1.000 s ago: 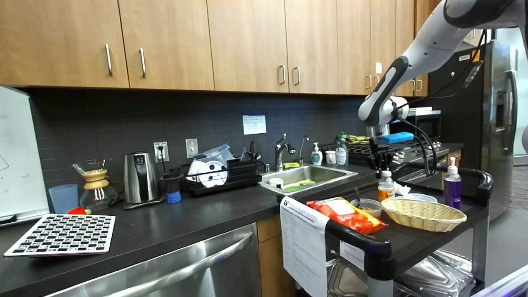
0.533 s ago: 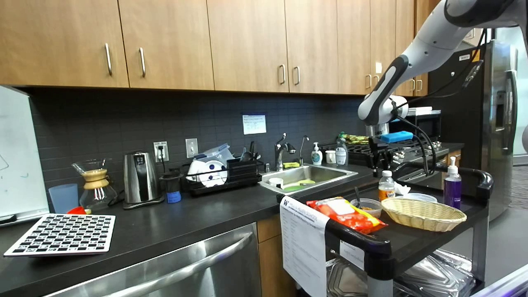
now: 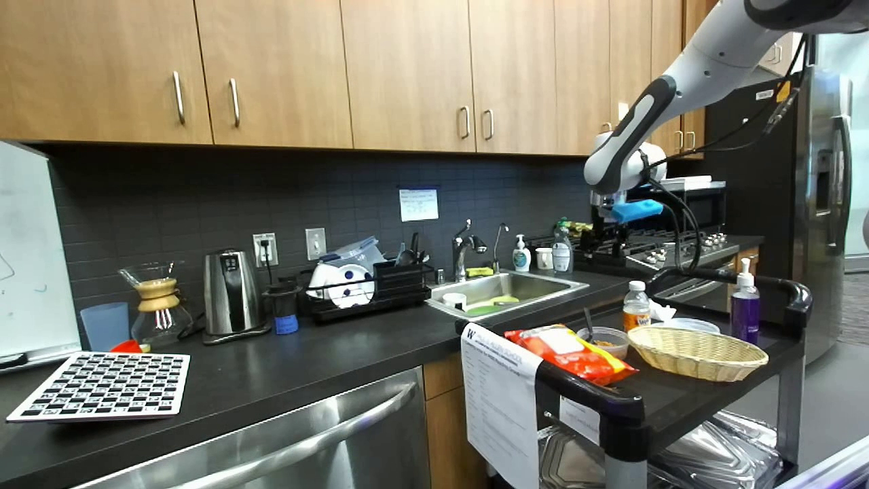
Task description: Pick up the bottle with the orange label then set it back down on the service trolley.
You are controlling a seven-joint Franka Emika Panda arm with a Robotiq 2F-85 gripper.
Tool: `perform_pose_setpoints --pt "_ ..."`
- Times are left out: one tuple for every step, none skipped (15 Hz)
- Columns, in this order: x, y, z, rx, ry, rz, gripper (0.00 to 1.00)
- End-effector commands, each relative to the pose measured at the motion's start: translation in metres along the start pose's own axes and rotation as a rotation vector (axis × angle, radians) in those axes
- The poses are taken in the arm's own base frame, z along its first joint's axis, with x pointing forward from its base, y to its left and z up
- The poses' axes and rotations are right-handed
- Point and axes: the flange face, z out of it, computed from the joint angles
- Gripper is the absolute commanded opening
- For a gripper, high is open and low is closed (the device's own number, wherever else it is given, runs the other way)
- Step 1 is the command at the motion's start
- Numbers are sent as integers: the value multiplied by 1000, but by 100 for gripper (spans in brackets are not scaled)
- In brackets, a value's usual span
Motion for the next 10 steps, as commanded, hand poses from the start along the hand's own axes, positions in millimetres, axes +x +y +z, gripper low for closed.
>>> perform_pose_setpoints --pt "5 -10 -41 -43 73 -57 100" --pt "0 -8 -41 -45 20 -49 100" --pt "-6 -6 -42 -48 -15 -46 100" --pt "-12 -1 -39 -46 -63 -43 100" --pt "-17 2 -37 -34 -108 -42 100" --pt "-23 6 -32 -31 -164 -29 100" --pt "-28 10 -27 -27 -203 -22 100" --pt "-32 12 -22 -4 -232 -27 100" --pt "-37 13 -17 17 -254 -29 100" --pt "-42 14 -11 27 -273 -30 100"
